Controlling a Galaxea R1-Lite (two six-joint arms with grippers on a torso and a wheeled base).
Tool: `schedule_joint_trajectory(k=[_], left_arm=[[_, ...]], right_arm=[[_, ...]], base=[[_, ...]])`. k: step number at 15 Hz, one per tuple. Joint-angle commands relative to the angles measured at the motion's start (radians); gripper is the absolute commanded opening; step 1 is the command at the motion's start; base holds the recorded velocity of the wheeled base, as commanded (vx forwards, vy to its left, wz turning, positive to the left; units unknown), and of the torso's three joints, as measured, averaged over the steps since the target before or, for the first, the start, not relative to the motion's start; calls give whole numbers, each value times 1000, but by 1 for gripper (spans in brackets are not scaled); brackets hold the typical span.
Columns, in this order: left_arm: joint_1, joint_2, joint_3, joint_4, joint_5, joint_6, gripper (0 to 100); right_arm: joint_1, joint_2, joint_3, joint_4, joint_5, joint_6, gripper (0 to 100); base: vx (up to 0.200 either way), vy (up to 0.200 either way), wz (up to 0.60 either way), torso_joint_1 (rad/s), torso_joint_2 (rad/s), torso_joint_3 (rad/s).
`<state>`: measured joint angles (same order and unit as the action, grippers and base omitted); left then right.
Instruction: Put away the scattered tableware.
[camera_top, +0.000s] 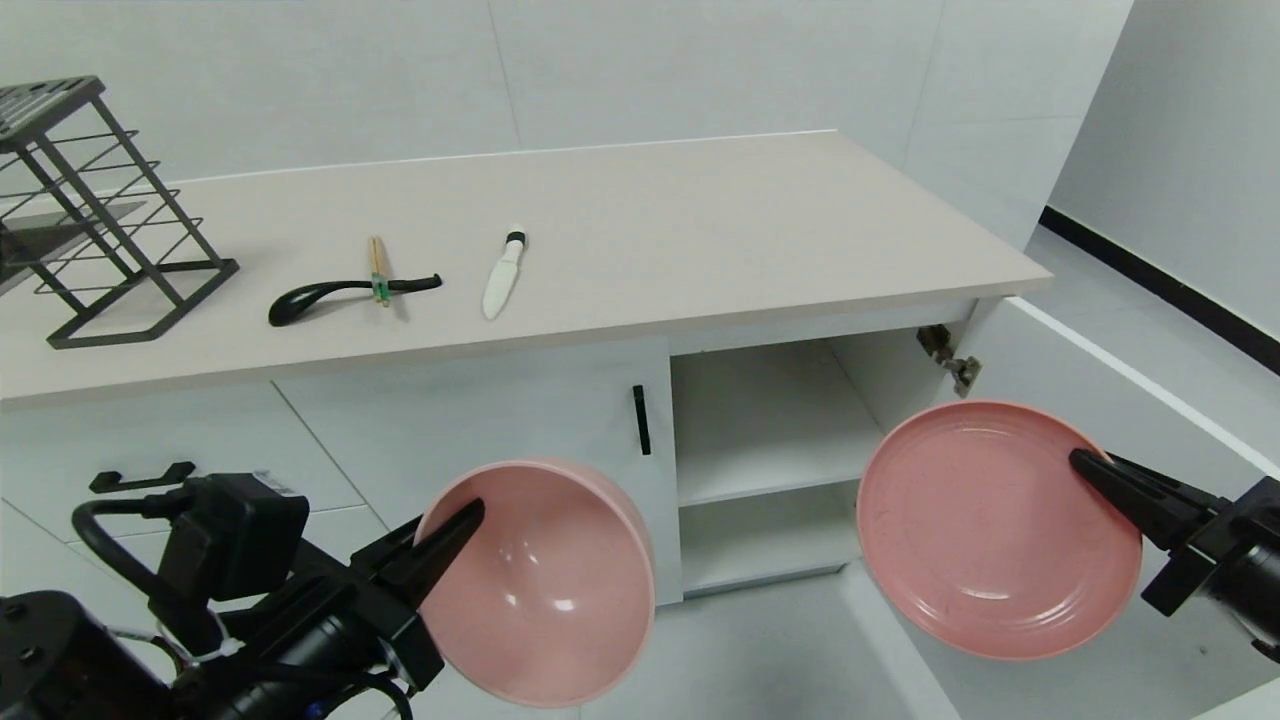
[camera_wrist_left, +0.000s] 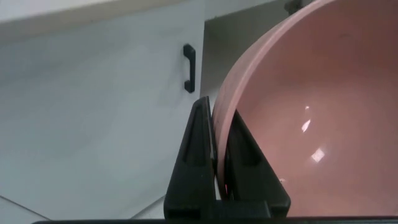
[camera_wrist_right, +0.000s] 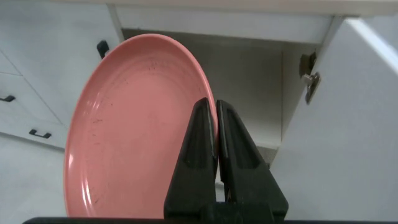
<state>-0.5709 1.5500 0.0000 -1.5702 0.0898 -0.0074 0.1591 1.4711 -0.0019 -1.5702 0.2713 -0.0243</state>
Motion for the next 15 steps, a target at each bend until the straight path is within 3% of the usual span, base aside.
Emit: schedule_joint_trajectory(k=[1,12,15], left_arm=[[0,-4,0,-1,1,0,0],[3,-10,0,-1,1,0,0],[3,-21,0,-1,8,-2,0]], right_arm=[[0,2,-1,-1,0,0,0],[2,6,0,-1,0,0,0],[2,8,0,-1,0,0,0]], base=[[0,0,0,-246,486,227],[0,0,0,-253,387,163],[200,67,0,-100,271,92]])
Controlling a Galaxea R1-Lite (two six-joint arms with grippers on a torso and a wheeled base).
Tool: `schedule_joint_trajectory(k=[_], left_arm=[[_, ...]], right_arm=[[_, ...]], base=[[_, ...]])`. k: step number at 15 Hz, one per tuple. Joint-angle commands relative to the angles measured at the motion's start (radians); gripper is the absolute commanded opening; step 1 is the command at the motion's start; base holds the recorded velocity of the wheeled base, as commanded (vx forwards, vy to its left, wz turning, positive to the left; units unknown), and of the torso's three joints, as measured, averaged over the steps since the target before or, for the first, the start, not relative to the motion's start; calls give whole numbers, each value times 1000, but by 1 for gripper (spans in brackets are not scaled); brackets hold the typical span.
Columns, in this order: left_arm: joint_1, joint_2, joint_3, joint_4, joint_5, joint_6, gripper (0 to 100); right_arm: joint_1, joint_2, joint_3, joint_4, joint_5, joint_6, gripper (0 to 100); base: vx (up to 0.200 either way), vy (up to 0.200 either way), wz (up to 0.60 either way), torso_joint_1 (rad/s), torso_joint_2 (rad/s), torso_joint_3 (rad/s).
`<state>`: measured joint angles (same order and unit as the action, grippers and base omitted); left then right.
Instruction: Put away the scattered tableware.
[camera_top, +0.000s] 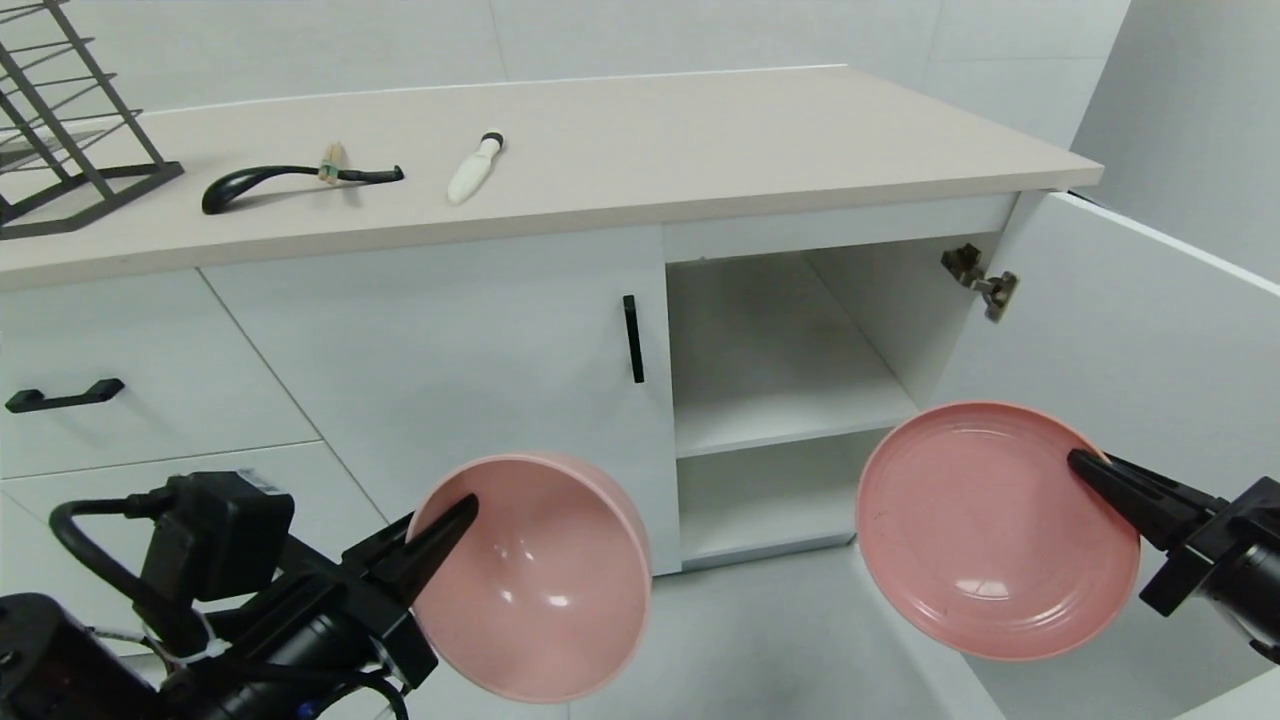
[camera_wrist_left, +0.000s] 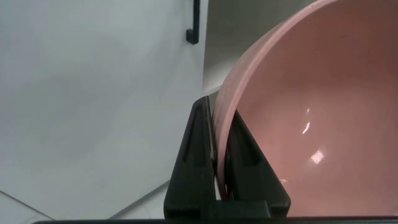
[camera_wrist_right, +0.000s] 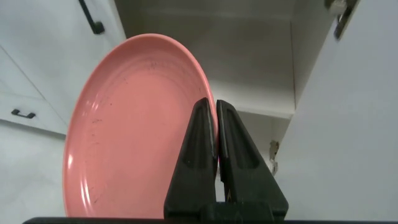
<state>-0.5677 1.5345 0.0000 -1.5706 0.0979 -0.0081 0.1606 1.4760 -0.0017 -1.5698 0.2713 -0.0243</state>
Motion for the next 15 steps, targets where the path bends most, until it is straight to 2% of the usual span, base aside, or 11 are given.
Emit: schedule_joint_trajectory(k=[1,2,11,13,15], left_arm=[[0,-5,0,0,3,-1,0],[0,-2,0,0,6,-1,0],[0,4,0,0,11,7,0],[0,-2,0,0,11,7,0],[0,-2,0,0,13,37,0]], right_arm=[[0,3,0,-1,0,0,0],[0,4,0,-1,0,0,0],[0,26,0,-1,2,0,0],[0,43,0,-1,2,0,0],[-1,50,0,-1,2,0,0]], base=[[200,0,0,-22,246,41],[200,0,0,-12,159,36],[0,0,0,-1,14,16],[200,0,0,0,-2,17],[200,0,0,5,2,5]])
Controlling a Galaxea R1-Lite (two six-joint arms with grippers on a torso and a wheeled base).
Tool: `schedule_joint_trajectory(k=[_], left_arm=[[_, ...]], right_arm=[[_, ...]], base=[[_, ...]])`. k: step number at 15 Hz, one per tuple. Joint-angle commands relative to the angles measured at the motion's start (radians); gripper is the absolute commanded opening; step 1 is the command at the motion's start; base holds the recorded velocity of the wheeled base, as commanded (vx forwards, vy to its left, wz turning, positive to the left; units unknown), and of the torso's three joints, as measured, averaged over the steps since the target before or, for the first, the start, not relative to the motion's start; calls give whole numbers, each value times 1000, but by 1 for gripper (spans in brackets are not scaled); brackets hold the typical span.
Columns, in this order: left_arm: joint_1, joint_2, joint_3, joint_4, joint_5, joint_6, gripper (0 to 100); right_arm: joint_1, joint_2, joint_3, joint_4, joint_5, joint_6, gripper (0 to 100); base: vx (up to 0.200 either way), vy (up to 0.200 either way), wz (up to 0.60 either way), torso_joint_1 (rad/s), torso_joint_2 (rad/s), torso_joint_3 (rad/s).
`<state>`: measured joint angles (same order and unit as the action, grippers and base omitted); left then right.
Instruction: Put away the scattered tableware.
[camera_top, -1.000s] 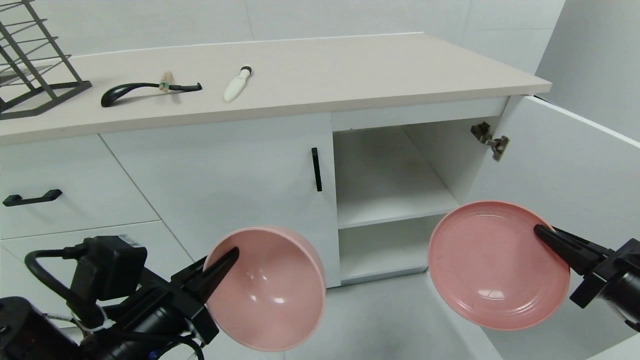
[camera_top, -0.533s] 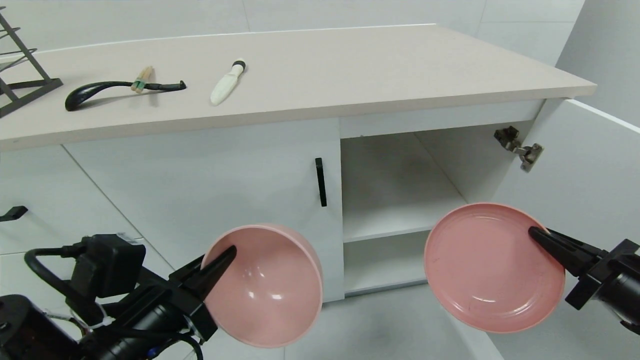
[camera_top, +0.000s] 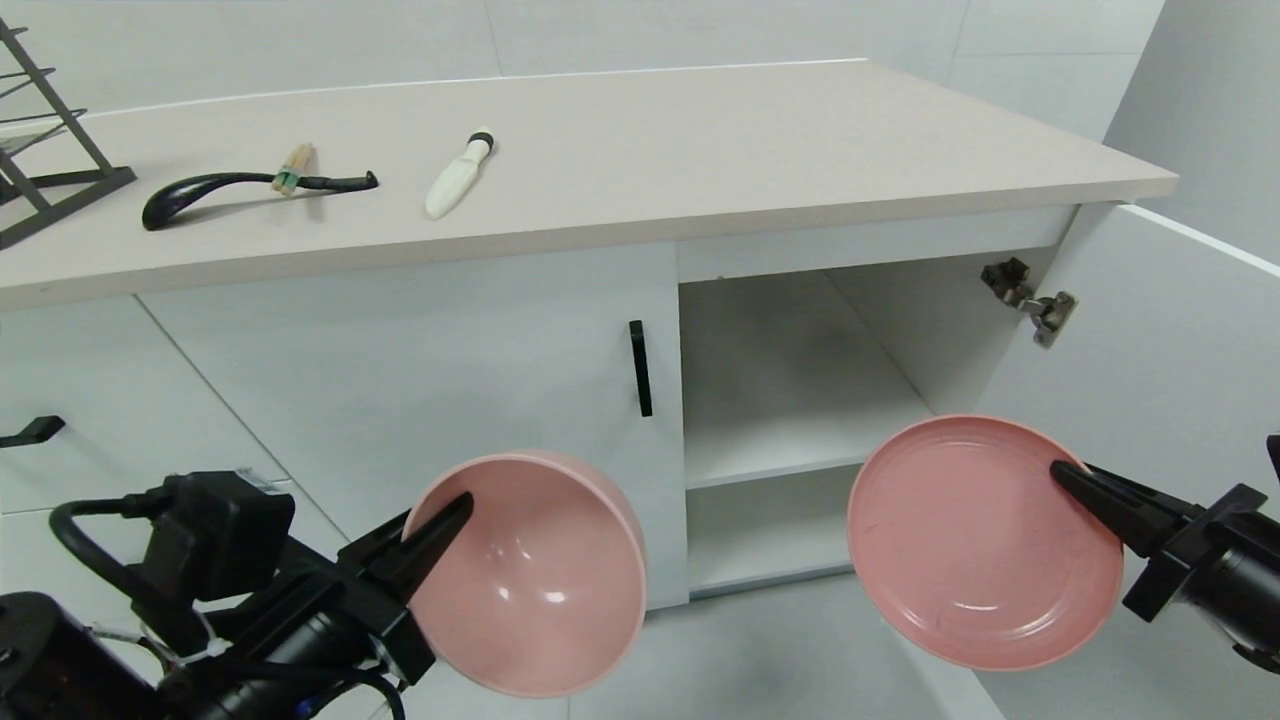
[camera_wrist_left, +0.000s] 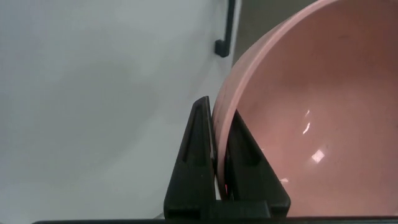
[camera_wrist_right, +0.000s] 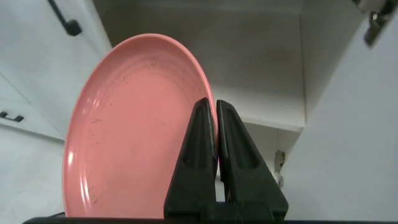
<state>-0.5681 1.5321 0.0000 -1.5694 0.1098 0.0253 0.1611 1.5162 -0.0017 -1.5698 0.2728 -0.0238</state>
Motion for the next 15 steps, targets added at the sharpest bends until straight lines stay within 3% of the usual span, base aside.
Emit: schedule_joint_trajectory(k=[1,15], left_arm=[[1,-1,0,-1,1,5,0],[-3,-63,0,12,4,5,0]], right_arm=[[-2,18,0,-1,0,-1,0],[-3,268,-52,-1,0,-1,0]], base=[[0,0,0,0,0,0],[0,0,0,0,0,0]])
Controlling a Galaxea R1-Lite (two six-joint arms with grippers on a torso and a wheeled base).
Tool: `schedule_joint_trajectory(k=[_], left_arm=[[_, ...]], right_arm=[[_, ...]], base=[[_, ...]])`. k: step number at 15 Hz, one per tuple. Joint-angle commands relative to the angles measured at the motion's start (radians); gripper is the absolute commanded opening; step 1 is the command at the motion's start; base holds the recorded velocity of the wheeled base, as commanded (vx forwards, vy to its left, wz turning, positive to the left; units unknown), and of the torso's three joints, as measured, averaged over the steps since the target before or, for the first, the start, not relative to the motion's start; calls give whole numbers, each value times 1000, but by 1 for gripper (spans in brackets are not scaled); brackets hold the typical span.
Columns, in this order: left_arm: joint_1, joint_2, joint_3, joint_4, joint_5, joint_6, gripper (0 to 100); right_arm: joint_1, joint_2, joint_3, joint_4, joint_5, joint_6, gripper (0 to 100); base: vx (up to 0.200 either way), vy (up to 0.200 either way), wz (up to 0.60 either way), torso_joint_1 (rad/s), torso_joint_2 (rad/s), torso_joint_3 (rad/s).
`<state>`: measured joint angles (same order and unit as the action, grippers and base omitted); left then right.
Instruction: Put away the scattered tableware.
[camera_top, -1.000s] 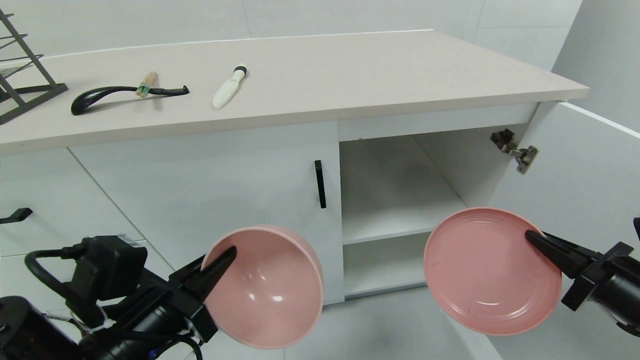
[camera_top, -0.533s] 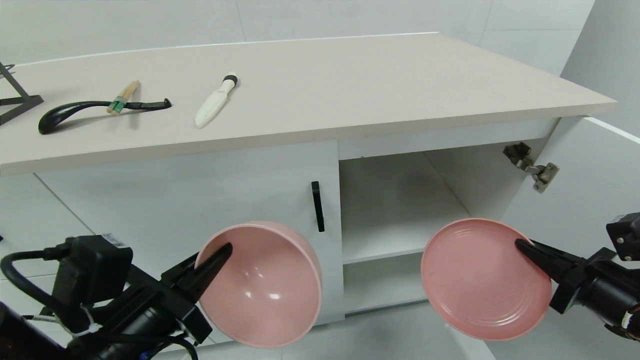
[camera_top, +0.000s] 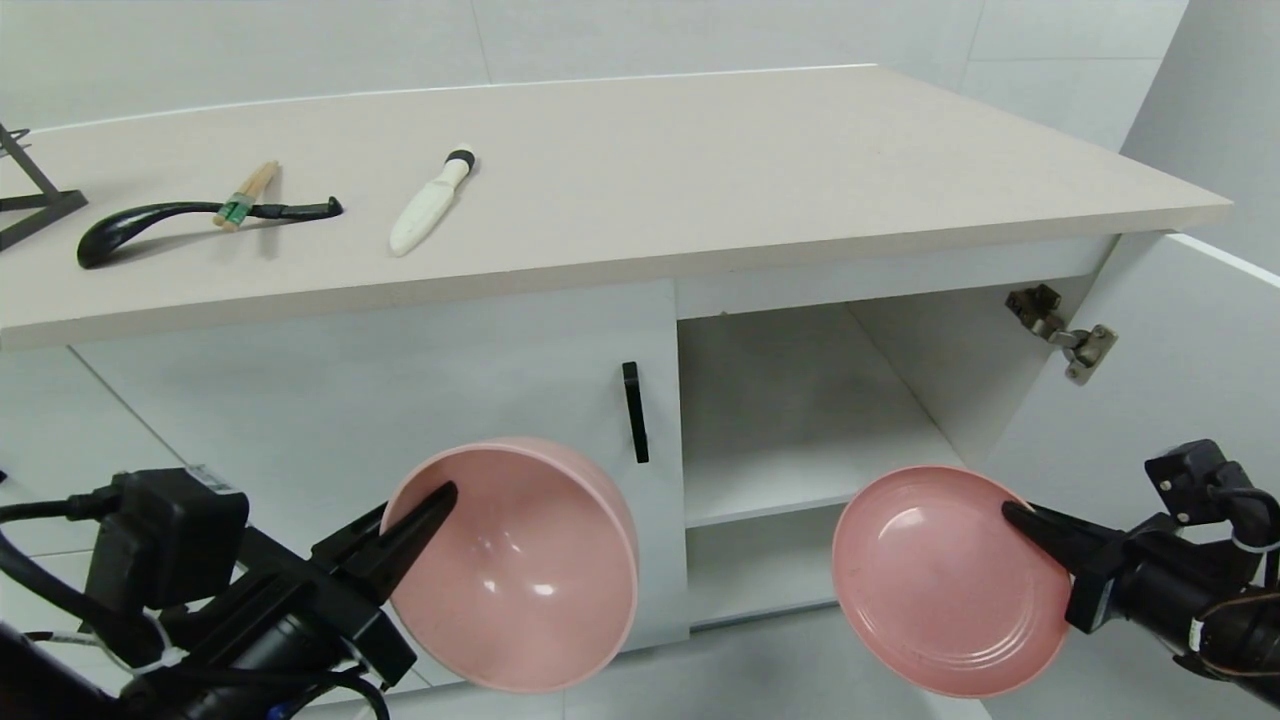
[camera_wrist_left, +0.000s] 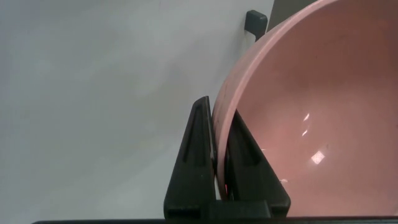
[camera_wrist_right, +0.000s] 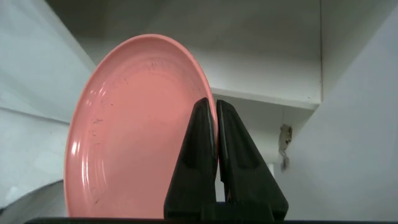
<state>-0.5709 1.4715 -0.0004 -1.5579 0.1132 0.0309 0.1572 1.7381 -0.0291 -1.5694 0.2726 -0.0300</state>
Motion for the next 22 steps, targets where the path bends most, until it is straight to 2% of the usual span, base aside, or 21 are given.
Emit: schedule_joint_trajectory(k=[1,4,16,20,22], left_arm=[[0,-10,0,2,0,0,0],[3,-14,0,4,0,-9,0],[3,-39,0,73,-1,3,0],[3,-126,0,160,-1,3,0],[0,-198,0,256,-1,1,0]], right_arm=[[2,60,-52,-1,0,30,0],[4,133,-120,-1,-1,99,0],[8,414,-436,-1,-1,102,0],[51,485,-541,-1,-3,168,0],[88,511,-595,-1,-3,197,0]], base=[[0,0,0,0,0,0],[0,0,0,0,0,0],[0,0,0,0,0,0],[0,0,0,0,0,0],[0,0,0,0,0,0]])
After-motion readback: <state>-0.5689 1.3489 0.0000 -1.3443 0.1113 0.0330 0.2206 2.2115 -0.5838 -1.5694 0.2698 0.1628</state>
